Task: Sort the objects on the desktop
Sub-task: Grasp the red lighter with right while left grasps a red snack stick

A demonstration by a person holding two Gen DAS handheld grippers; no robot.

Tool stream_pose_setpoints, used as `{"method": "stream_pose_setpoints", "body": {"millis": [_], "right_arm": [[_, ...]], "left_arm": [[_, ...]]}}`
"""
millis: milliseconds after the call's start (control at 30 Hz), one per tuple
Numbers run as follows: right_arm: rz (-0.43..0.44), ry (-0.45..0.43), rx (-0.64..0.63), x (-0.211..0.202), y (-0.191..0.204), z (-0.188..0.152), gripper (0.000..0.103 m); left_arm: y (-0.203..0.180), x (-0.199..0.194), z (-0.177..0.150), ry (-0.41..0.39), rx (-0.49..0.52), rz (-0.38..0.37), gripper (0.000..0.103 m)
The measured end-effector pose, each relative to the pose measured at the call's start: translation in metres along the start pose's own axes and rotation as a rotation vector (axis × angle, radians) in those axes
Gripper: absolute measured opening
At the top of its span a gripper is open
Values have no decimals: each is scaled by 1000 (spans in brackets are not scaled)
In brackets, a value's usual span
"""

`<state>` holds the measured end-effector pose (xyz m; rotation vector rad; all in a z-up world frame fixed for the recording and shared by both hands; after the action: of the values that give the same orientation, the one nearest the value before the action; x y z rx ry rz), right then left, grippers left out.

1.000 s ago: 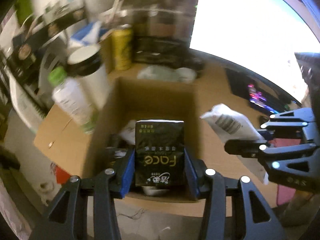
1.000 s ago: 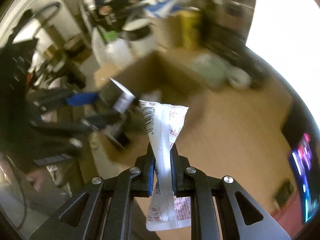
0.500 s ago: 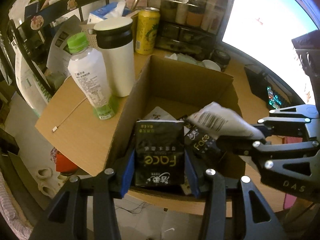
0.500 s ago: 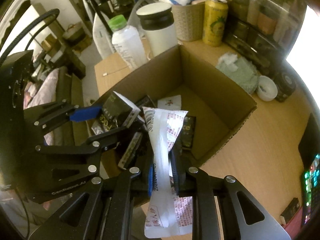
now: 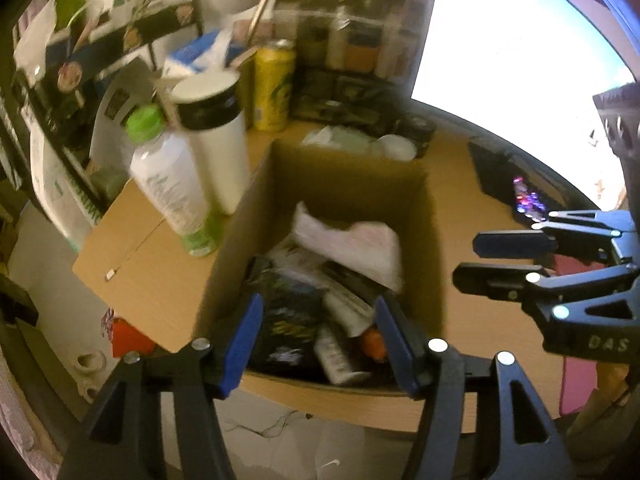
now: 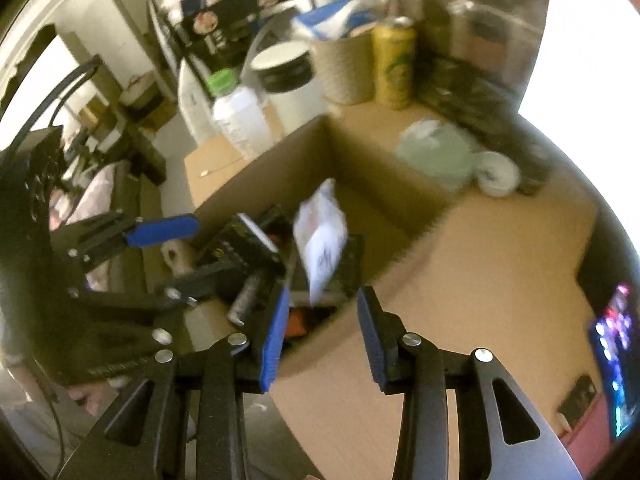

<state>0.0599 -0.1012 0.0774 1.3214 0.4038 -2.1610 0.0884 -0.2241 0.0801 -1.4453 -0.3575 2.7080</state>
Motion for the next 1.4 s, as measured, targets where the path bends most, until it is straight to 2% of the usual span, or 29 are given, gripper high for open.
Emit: {"method": "stream_pose_setpoints", "body": {"millis": [133, 267, 500, 600, 700, 767, 933, 967, 1000, 1067, 1200, 1400], "right_arm": [[-70, -2, 87, -16, -47, -34, 37], [-152, 36, 199, -18, -105, -82, 37], [-293, 143, 451, -19, -210, -195, 37], [-329, 168, 546, -31, -243, -240, 37], [-344, 180, 610, -39, -263, -270, 37], [-342, 188, 634, -42, -270, -283, 37], [-330, 197, 669, -44, -282, -309, 37], [-329, 198, 671, -43, -284, -311, 37], [-327, 199, 677, -43, -285, -314, 38], [-322, 201, 687, -43, -288, -318, 38], [-284, 188, 697, -40, -289, -319, 38], [-284, 196, 690, -34, -287, -317, 38]], "left_arm": [[-46, 0, 5, 2, 85, -60, 68], [-103, 24, 6, 44, 177, -132, 68], [-209, 115, -16, 240, 308, -279, 68], [-250, 146, -25, 309, 365, -321, 68], [-292, 174, -34, 363, 431, -344, 67], [-318, 190, -40, 399, 477, -360, 67], [-345, 220, -42, 441, 504, -344, 65], [-348, 224, -42, 449, 507, -340, 62], [-350, 227, -43, 457, 509, -337, 56], [-352, 232, -42, 468, 511, -320, 51], [-354, 237, -41, 477, 509, -306, 51], [-360, 244, -39, 480, 530, -295, 51]]}}
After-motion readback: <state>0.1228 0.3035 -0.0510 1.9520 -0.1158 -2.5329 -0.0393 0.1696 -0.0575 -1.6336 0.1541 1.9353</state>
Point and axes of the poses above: each gripper's, at about its wrist camera, not at the fingertips, and x roughly the way its jaws point, y to its left, z to its top, the point moved 1 cm from there along x, roughly the way its jaws point, and after that the axes turned 11 degrees about -z, right-handed, at the moved point
